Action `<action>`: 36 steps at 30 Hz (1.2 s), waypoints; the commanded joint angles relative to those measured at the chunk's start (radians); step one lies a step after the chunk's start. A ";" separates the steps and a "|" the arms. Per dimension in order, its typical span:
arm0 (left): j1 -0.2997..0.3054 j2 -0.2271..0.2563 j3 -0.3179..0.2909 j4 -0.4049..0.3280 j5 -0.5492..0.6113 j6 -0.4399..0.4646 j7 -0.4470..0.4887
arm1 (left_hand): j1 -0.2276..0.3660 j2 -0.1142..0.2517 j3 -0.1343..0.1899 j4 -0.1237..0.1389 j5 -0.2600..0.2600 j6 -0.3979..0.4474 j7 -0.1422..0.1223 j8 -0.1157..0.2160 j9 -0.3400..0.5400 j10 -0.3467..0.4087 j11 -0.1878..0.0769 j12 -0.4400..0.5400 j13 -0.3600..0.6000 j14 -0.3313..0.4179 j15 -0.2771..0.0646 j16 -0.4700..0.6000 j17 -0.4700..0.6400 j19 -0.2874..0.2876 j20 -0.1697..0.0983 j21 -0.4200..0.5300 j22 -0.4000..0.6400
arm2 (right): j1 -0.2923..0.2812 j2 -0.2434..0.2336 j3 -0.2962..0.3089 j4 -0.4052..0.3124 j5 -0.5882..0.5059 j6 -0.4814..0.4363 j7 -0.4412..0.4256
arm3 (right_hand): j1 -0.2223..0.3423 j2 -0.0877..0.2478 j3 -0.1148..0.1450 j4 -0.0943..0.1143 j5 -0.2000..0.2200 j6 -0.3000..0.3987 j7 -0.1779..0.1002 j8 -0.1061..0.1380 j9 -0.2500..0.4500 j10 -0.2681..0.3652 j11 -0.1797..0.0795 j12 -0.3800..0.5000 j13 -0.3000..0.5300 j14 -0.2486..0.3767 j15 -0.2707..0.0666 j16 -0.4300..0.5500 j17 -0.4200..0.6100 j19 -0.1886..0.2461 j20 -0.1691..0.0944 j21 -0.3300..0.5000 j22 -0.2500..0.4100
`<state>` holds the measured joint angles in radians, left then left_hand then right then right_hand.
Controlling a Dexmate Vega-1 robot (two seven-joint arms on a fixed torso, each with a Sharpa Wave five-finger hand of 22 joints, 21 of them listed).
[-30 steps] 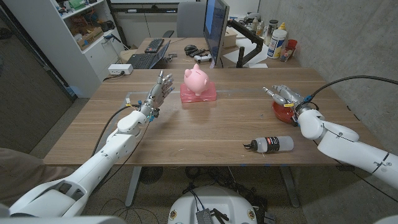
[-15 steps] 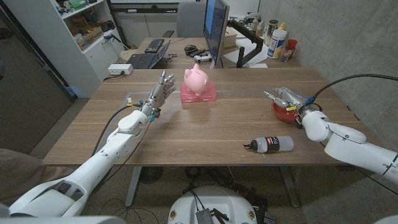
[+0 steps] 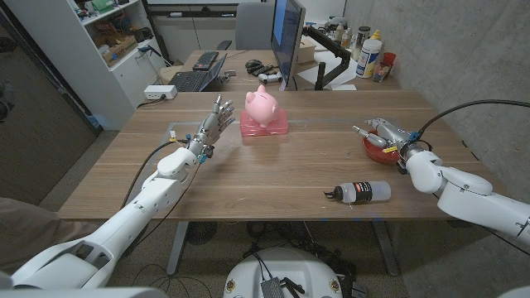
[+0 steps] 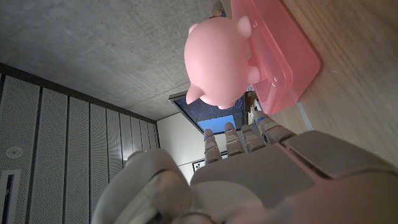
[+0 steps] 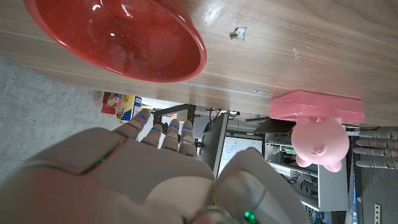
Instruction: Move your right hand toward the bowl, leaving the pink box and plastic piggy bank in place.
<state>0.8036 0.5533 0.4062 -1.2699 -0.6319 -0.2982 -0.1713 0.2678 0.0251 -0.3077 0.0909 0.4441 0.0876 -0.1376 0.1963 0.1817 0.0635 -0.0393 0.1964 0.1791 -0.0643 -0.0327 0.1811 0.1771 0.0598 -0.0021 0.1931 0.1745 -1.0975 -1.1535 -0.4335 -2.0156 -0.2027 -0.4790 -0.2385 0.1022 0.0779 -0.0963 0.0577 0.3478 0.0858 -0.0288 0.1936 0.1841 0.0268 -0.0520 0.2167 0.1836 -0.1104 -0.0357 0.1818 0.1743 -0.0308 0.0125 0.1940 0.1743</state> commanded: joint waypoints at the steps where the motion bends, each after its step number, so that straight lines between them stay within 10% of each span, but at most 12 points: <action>1: 0.009 0.008 -0.001 -0.014 0.007 0.006 0.015 | 0.006 -0.007 -0.007 -0.002 0.005 -0.004 -0.002 -0.005 0.003 0.000 0.004 0.003 0.005 -0.012 -0.043 0.000 0.002 0.004 -0.006 -0.003 0.002 | -0.012 0.013 -0.019 0.050 -0.067 0.032 -0.038 | 0.020 -0.003 -0.002 -0.008 0.010 -0.002 -0.005 0.002 0.001 0.005 -0.002 0.003 0.003 0.006 -0.054 0.008 0.002 0.012 -0.006 0.011 0.002; 36: 0.032 0.019 0.001 -0.044 0.023 0.014 0.046 | 0.003 -0.007 -0.008 0.001 0.008 -0.027 -0.007 -0.006 0.003 -0.006 -0.002 0.002 0.005 -0.015 -0.044 0.002 0.002 0.011 -0.014 0.002 0.002 | -0.047 0.021 -0.036 0.128 -0.189 0.097 -0.085 | 0.051 -0.040 -0.014 -0.038 0.047 -0.025 -0.004 -0.002 0.002 0.005 -0.013 0.002 0.004 0.010 -0.072 0.004 0.002 0.062 -0.036 0.018 0.001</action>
<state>0.8253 0.5663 0.4095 -1.2995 -0.6094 -0.2931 -0.1334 0.2678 0.0251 -0.3077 0.0909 0.4500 0.0558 -0.1481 0.1846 0.1817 0.0580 -0.0449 0.1964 0.1791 -0.0675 -0.0359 0.1811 0.1771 0.0621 -0.0076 0.1931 0.1745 -1.1333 -1.1281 -0.4665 -1.9031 -0.3569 -0.4002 -0.3194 0.1468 0.0437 -0.1045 0.0247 0.3893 0.0622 -0.0338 0.1936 0.1839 0.0285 -0.0609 0.2167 0.1836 -0.1015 -0.0341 0.1818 0.1743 0.0190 -0.0233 0.2072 0.1720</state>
